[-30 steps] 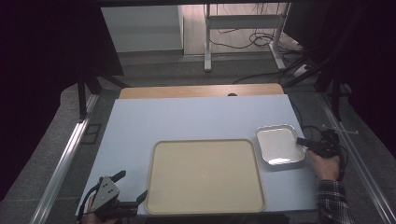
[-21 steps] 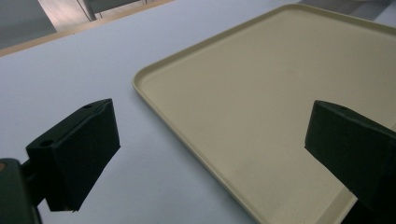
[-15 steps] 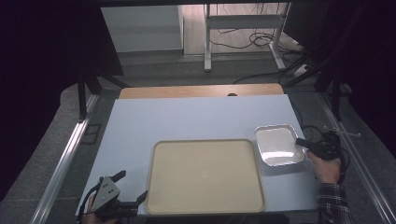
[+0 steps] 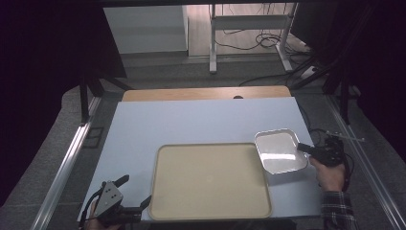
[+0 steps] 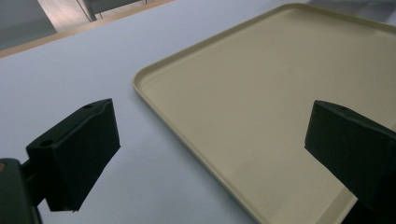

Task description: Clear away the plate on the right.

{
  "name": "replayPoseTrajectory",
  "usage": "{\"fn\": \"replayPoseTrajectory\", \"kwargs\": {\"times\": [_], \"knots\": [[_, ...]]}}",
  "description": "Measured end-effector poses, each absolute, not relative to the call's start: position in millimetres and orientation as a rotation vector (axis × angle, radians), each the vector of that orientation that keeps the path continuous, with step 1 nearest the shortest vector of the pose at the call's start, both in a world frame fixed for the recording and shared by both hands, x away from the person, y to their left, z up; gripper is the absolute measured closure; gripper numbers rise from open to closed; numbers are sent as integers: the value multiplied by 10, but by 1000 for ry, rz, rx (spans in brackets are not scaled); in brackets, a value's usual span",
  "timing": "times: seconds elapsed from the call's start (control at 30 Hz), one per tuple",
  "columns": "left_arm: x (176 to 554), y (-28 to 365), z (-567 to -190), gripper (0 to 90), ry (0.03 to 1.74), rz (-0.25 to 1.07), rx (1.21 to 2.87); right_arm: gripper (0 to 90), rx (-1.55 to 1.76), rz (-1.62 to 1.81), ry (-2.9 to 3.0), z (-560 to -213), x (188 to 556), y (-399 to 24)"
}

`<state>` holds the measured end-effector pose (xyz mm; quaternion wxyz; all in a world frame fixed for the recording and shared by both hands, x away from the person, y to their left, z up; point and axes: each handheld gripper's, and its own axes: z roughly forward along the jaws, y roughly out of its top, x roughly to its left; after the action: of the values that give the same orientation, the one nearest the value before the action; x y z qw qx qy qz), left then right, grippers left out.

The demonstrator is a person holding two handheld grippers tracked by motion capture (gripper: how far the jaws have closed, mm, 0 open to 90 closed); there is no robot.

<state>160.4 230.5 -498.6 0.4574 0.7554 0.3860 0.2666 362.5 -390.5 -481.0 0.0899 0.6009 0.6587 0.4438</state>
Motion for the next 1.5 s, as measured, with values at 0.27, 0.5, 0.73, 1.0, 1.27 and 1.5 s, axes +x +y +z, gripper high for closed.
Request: {"fn": "replayPoseTrajectory", "kwargs": {"times": [0.27,0.5,0.73,1.0,1.27,1.5], "knots": [[1607,2304,-4987,26,949,655,1863,889,1756,1340,2016,-4814,3596,-3691],[1609,2301,-4987,26,948,654,1864,889,1727,1358,2076,-4824,3576,-3511],[1610,2299,-4987,26,948,654,1865,890,1705,1381,2140,-4857,3573,-3325],[1612,2296,-4988,26,946,655,1868,889,1680,1387,2204,-4888,3571,-3122],[1613,2295,-4987,26,945,656,1871,889,1639,1381,2266,-4937,3572,-2861],[1613,2294,-4988,27,945,657,1872,889,1609,1379,2316,-4975,3578,-2624]]}}
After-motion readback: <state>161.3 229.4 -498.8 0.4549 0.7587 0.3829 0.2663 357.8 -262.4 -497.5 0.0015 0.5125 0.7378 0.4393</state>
